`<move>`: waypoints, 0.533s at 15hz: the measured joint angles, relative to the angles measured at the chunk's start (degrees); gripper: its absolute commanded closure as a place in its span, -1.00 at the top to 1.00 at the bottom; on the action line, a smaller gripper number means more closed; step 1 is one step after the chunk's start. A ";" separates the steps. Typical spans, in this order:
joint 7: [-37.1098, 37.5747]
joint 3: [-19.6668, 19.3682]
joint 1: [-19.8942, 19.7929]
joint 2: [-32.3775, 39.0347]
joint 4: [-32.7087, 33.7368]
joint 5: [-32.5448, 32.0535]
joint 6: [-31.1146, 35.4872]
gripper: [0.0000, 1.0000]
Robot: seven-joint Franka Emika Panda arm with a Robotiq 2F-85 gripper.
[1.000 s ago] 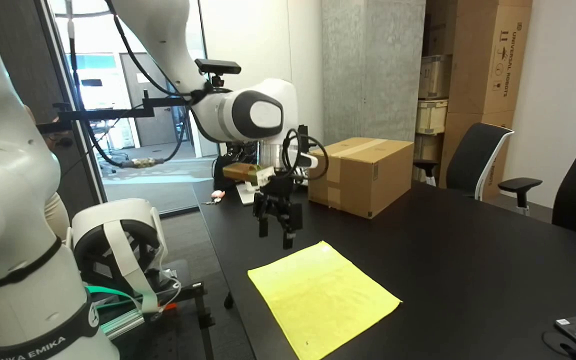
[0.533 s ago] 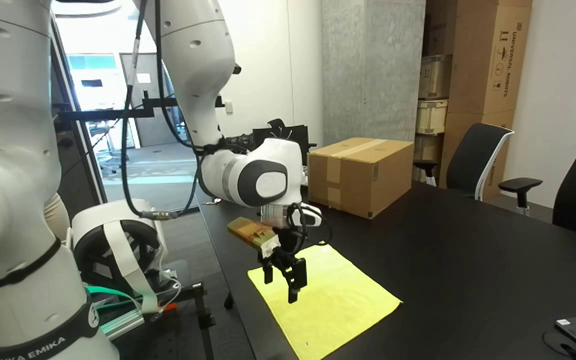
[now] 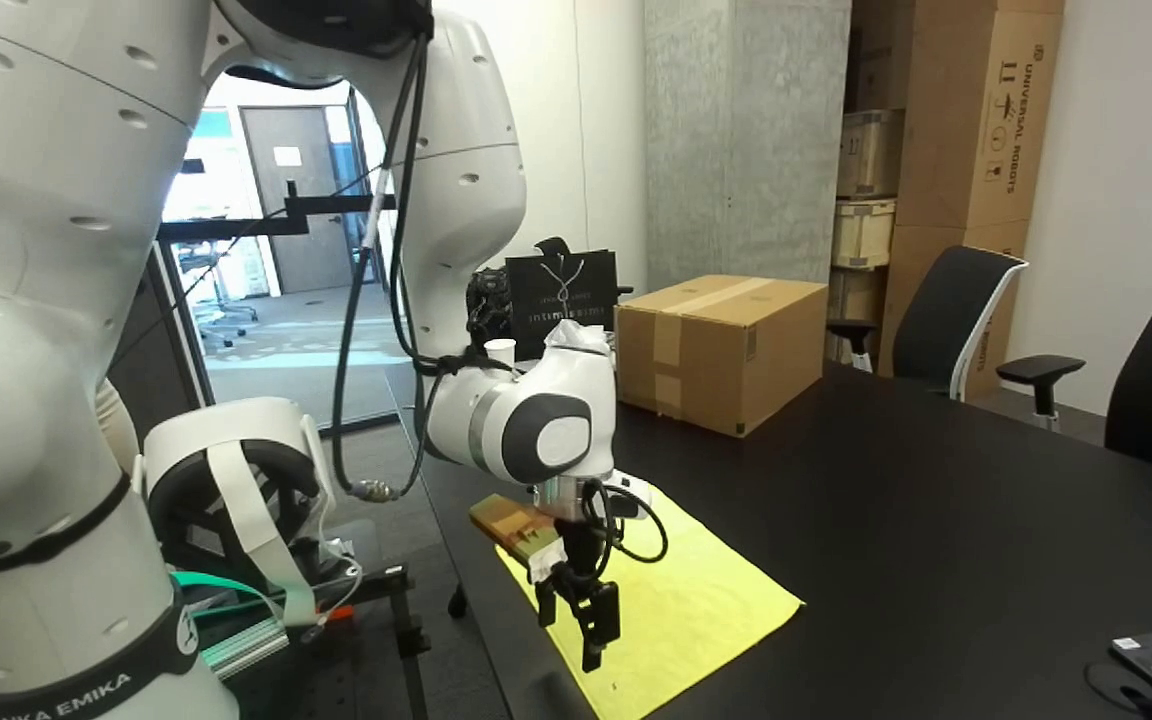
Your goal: Fold the towel from bottom to top.
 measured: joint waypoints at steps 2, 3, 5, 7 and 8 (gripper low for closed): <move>-0.02 -0.02 0.23 3.24 1.73 1.58 1.49 1.00; -0.19 0.01 0.23 4.69 2.50 2.42 2.34 1.00; -0.96 0.04 -0.01 7.41 3.82 4.61 4.02 1.00; -1.77 0.06 -0.72 9.25 4.55 6.77 5.71 1.00; -2.23 0.10 -1.28 9.74 4.62 7.85 6.68 1.00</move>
